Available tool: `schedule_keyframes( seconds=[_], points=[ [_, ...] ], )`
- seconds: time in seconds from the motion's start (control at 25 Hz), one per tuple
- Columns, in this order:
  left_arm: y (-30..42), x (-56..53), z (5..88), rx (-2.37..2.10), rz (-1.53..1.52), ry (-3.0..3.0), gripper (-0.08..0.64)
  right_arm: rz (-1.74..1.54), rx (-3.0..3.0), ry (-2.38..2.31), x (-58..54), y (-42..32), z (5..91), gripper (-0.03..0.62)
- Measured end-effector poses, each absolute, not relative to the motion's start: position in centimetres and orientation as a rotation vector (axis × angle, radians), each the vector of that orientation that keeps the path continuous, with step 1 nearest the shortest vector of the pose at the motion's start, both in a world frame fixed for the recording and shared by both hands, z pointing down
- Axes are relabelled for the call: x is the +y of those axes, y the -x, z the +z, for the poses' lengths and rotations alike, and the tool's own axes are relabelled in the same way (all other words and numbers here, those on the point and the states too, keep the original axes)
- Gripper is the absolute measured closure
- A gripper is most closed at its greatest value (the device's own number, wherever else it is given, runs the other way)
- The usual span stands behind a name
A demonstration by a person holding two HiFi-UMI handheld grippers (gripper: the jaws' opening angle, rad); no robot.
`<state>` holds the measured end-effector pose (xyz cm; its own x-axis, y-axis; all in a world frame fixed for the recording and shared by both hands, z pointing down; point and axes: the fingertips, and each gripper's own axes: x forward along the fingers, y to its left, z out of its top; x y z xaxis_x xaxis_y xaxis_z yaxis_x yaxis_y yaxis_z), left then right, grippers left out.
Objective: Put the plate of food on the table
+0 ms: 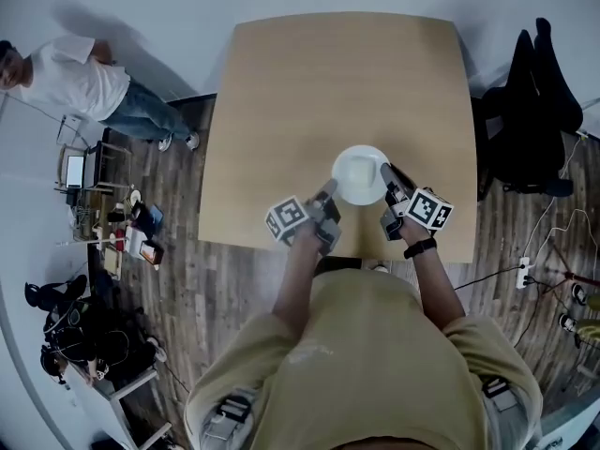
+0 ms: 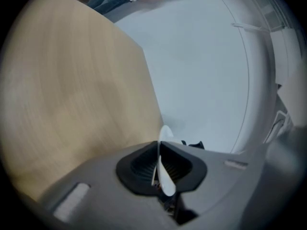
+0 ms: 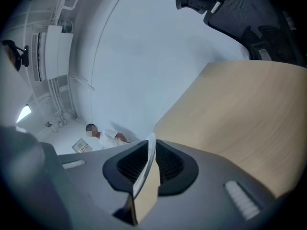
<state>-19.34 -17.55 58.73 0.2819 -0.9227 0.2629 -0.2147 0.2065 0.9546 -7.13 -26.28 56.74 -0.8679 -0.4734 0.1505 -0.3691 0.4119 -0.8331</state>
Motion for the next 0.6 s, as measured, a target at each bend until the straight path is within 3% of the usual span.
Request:
schedule_keyframes(
  seconds=[0.6],
  points=[
    [25.4,-32.1,66.0,-1.255,-0.436,-1.336,0.543,-1.590,2.499,1.018,-38.4,12.3,66.1,0.548]
  ],
)
